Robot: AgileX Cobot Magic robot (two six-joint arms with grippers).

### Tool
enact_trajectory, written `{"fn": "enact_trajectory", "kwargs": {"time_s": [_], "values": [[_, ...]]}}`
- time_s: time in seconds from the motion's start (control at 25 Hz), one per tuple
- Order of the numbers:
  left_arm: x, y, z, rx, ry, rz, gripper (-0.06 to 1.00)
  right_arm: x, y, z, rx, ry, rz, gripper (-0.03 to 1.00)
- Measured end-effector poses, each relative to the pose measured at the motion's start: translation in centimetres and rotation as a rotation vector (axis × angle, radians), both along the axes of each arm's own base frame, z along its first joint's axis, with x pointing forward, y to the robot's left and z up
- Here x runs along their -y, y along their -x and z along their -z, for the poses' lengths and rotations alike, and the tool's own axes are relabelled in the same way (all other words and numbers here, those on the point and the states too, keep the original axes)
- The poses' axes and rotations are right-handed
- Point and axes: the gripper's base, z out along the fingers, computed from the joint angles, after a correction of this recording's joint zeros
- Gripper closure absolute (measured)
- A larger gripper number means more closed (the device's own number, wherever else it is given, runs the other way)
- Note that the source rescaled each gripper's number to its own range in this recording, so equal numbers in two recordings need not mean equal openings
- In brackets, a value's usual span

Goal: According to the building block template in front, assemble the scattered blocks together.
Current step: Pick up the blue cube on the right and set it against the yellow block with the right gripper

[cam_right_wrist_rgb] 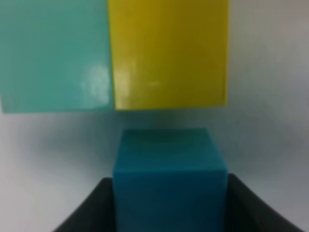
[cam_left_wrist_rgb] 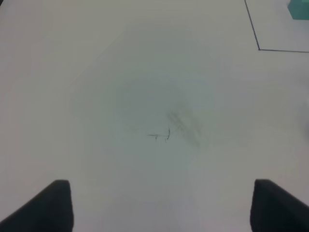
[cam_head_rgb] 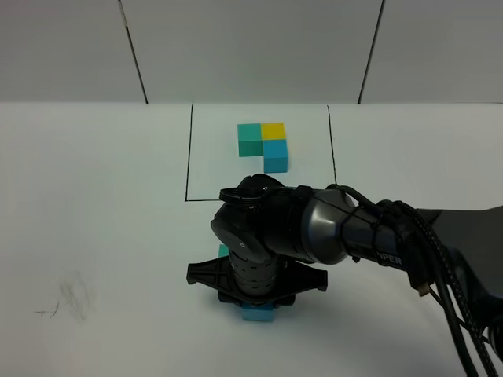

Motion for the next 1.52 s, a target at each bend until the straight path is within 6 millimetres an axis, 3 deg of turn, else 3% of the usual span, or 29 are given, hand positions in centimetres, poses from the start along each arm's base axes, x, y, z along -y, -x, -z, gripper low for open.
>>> {"fn": "enact_trajectory", "kwargs": {"time_s": [0.52, 0.96, 1.52], "values": [[0.0, 0.0, 0.0, 0.000, -0.001, 0.000, 0.32, -0.8, -0.9, 0.2, 0.025, 0.003, -0.010, 0.76], [0.0, 0.0, 0.0, 0.000, -0.001, 0.000, 0.32, 0.1, -1.5, 0.5, 0.018, 0.040, 0.028, 0.76], [0.0, 0.0, 0.0, 0.000, -0.001, 0.000, 0.32, -0.3, -1.7, 0.5, 0.042, 0.004, -0.011, 0.76]]}}
